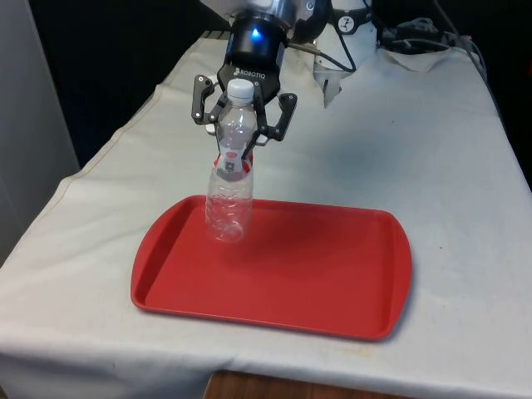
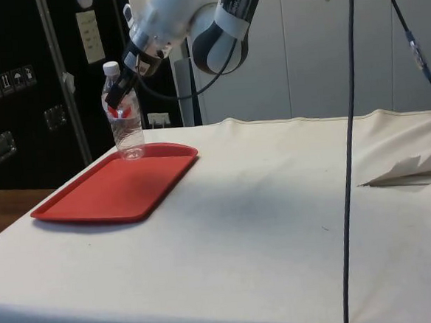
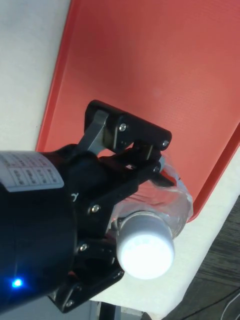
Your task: Place the bottle upright on the tray.
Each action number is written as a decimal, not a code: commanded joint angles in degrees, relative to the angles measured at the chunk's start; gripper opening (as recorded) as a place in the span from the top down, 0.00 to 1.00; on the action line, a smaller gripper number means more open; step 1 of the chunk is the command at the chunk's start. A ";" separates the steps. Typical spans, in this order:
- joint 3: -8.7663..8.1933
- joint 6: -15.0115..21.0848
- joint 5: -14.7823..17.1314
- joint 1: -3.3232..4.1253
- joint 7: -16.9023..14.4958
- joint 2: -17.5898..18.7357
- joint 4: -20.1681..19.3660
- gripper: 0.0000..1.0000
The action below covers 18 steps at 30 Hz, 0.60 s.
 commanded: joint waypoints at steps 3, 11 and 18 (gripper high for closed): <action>1.60 -0.11 -0.52 -0.97 0.11 -0.11 -0.63 0.87; 1.89 -0.34 -0.63 -0.97 0.06 -0.29 -1.15 0.87; 2.12 -0.57 -0.63 -0.97 0.11 -0.17 -1.32 0.87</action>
